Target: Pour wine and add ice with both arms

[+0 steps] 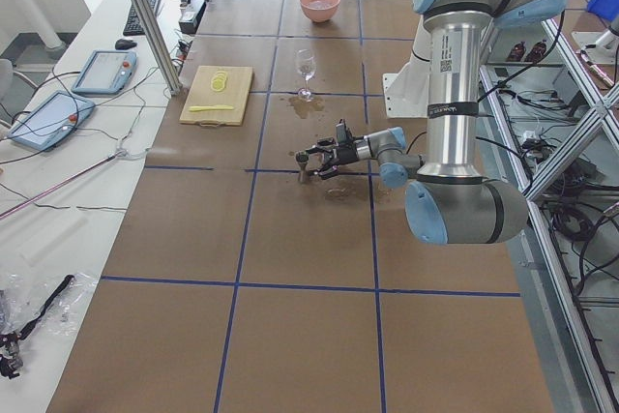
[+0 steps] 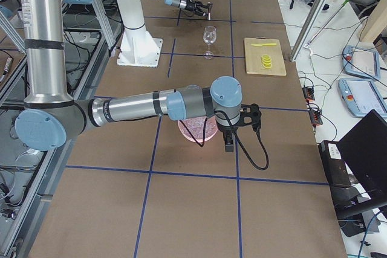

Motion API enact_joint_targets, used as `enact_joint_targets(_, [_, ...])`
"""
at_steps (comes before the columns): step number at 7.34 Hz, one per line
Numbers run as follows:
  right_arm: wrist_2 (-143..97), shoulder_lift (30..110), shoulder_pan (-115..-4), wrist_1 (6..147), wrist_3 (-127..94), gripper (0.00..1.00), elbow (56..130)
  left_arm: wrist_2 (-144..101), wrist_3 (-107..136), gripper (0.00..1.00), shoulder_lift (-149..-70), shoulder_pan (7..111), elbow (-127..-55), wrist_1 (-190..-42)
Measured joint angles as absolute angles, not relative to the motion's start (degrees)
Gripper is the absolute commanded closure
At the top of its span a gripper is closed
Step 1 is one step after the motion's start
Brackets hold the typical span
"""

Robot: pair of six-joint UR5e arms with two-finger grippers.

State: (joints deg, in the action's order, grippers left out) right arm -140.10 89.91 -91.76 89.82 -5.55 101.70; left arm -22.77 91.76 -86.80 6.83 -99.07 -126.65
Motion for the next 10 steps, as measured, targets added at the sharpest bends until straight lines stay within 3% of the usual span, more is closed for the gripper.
enact_joint_targets(8, [-140.1,89.8,-91.8,89.7,-5.6,0.0,101.8,-23.1,91.4,0.04,-87.2,8.5,-97.3,-126.9])
enact_joint_targets(10, [-140.1,89.9,-91.7,89.7,-5.5,0.0,101.7,-23.2,91.3,0.22,-87.9,8.8,-96.8,-127.0])
